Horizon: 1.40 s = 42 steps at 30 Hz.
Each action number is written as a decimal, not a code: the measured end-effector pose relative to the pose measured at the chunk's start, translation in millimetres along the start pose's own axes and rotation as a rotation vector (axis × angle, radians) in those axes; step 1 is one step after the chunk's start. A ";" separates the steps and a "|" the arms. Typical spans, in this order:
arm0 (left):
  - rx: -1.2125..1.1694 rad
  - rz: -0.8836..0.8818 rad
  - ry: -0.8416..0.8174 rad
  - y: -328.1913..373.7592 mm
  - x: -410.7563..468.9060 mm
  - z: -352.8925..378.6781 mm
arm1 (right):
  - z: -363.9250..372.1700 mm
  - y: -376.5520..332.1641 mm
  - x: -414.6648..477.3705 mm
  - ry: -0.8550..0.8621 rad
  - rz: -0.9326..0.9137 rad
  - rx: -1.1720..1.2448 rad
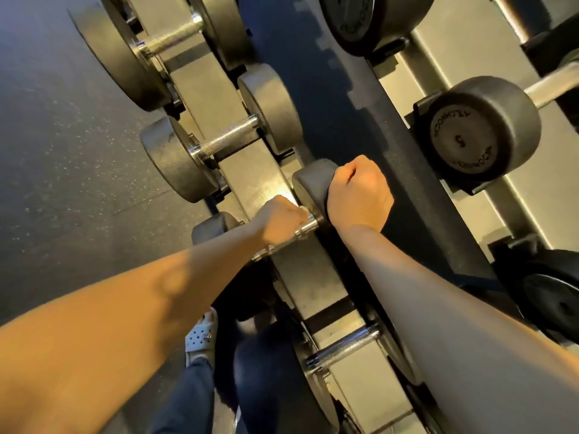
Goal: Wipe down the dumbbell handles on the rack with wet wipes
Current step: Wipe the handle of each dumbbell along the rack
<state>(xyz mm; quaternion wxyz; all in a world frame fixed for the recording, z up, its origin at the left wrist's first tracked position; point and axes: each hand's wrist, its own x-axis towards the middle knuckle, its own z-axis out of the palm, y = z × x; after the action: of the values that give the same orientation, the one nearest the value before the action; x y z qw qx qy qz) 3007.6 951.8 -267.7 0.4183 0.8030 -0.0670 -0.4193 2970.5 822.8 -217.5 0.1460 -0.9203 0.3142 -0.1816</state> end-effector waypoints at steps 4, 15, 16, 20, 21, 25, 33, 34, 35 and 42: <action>0.422 0.190 0.057 -5.9 -22.8 -5.3 | 1.3 3.4 -2.8 0.017 -0.049 0.009; 0.076 -0.150 -0.029 17.2 12.0 -9.8 | 1.6 3.1 -0.7 -0.019 -0.027 0.062; 0.096 -0.174 -0.076 18.0 17.9 -13.0 | 1.3 3.0 -0.2 -0.032 -0.024 0.055; 0.246 -0.049 -0.099 5.3 19.0 -24.9 | -0.7 2.7 0.3 -0.076 -0.020 0.058; 0.320 0.005 -0.092 0.7 13.9 -27.3 | -1.1 3.2 0.6 -0.087 -0.018 0.068; 0.690 0.248 -0.002 -9.5 -14.5 -30.7 | -1.4 4.7 0.8 -0.098 -0.005 0.090; 0.238 0.283 0.077 -4.9 -5.5 4.9 | 0.5 3.2 -0.1 -0.066 0.018 0.124; 0.251 0.279 0.104 -5.2 -5.6 8.5 | 0.5 2.9 0.4 -0.070 0.018 0.124; 0.276 0.261 0.118 -6.1 -5.8 9.3 | 0.1 2.7 0.8 -0.076 0.018 0.123; 0.816 0.051 -0.229 8.5 -14.6 -35.7 | -3.4 1.5 0.4 -0.107 0.009 0.124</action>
<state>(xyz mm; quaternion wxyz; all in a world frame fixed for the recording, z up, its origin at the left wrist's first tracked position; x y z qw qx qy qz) 3026.4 975.1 -241.9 0.0661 0.8489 -0.2933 -0.4347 2968.6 820.9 -214.9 0.2202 -0.9164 0.2983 -0.1506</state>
